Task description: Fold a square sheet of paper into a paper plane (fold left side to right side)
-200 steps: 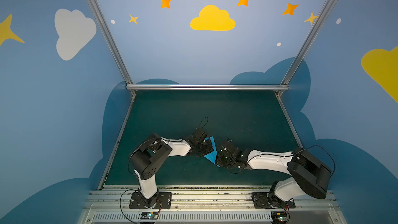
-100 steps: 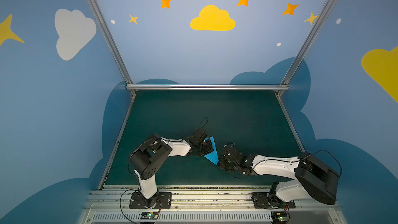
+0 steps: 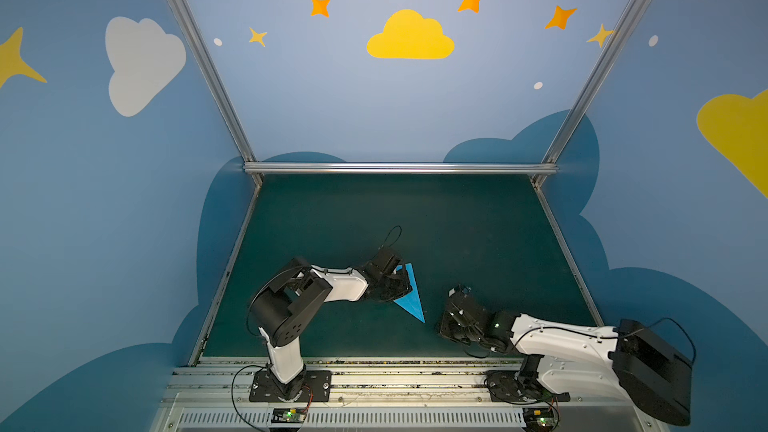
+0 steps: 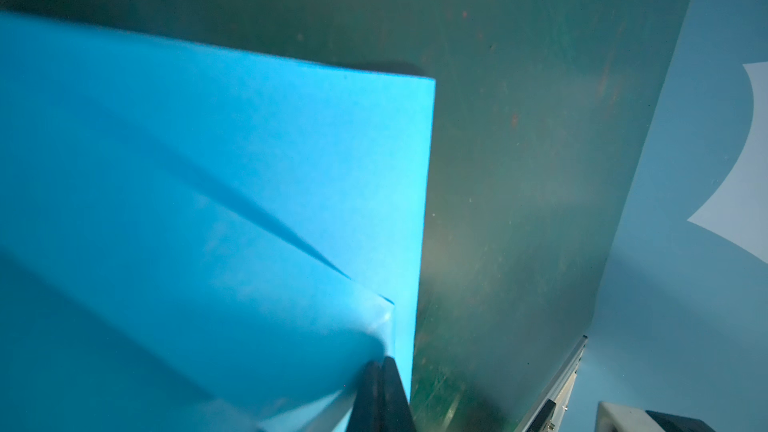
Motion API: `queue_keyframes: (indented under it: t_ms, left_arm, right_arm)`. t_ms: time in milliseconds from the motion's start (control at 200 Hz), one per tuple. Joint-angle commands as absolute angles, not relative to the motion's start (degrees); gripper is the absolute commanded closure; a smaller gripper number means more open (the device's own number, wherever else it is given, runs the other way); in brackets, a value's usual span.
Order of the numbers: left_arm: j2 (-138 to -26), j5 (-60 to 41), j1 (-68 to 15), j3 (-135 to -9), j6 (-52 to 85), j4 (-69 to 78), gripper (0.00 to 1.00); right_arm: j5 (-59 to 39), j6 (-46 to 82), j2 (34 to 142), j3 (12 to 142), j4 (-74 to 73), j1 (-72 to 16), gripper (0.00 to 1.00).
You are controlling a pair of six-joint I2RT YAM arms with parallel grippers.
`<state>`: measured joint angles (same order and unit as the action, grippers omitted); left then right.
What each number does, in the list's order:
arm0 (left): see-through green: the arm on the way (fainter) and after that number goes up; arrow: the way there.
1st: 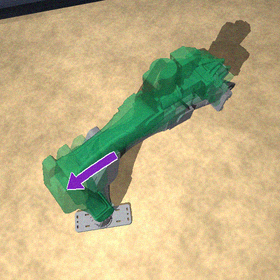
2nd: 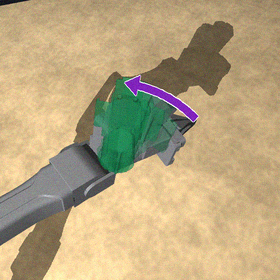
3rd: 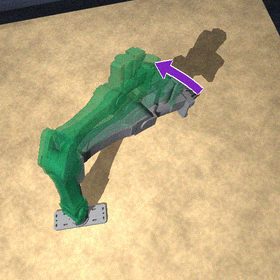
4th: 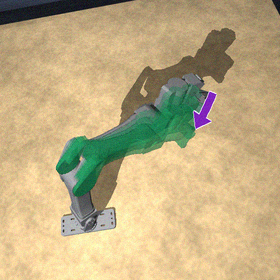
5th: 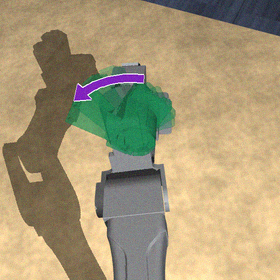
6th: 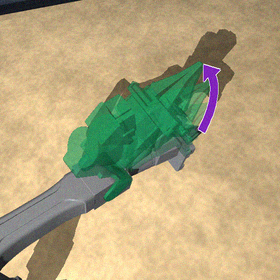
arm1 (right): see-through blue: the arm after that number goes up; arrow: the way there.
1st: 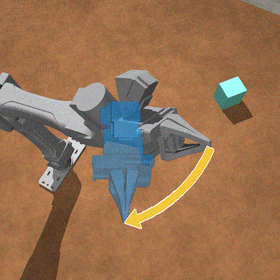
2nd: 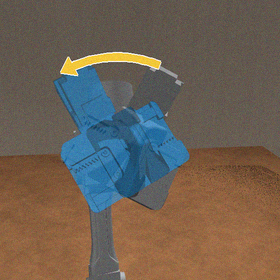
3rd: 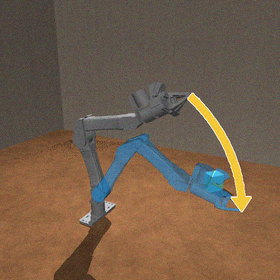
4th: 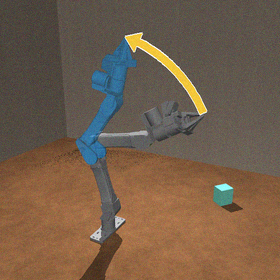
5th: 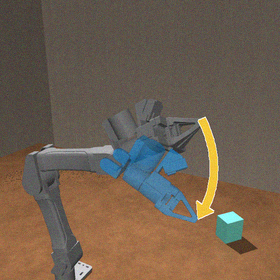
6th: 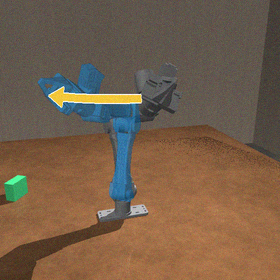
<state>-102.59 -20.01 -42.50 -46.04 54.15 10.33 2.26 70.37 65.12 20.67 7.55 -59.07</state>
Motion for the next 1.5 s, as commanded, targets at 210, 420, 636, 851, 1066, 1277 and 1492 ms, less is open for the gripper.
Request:
queue_keyframes:
  t_ms: [210,420,636,851,1066,1277,1492]
  left_arm:
    - [-106.3,-14.8,-42.7,-43.4,54.1,2.4,0.96]
    - [-106.2,-14.7,-42.7,-43.3,53.8,1.9,0.96]
    - [-105.9,-14.7,-42.7,-43.3,53.6,1.6,0.96]
    - [-106.1,-14.8,-42.8,-43.3,53.7,2.2,0.96]
    - [-105.9,-14.9,-42.6,-43.2,53.8,2.5,0.96]
    - [-105.1,-14.9,-42.2,-43.0,53.8,2.7,0.96]
    - [-104.9,-15.3,-41.8,-43.0,53.5,2.9,0.96]
  right_arm:
    - [1.3,61.9,65.6,27.5,12.4,-56.4,1.00]
    - [-2.8,58.8,75.9,34.5,7.2,-56.2,1.00]
    - [-3.2,58.2,82.5,37.2,5.2,-56.2,1.00]
    - [-3.9,59.6,83.3,32.7,3.5,-56.4,1.00]
    - [-4.0,62.7,79.2,24.8,3.1,-57.9,1.00]
    - [-2.7,66.3,70.2,16.8,5.9,-58.5,1.00]
    - [-0.1,64.5,62.1,19.7,12.5,-56.8,1.00]
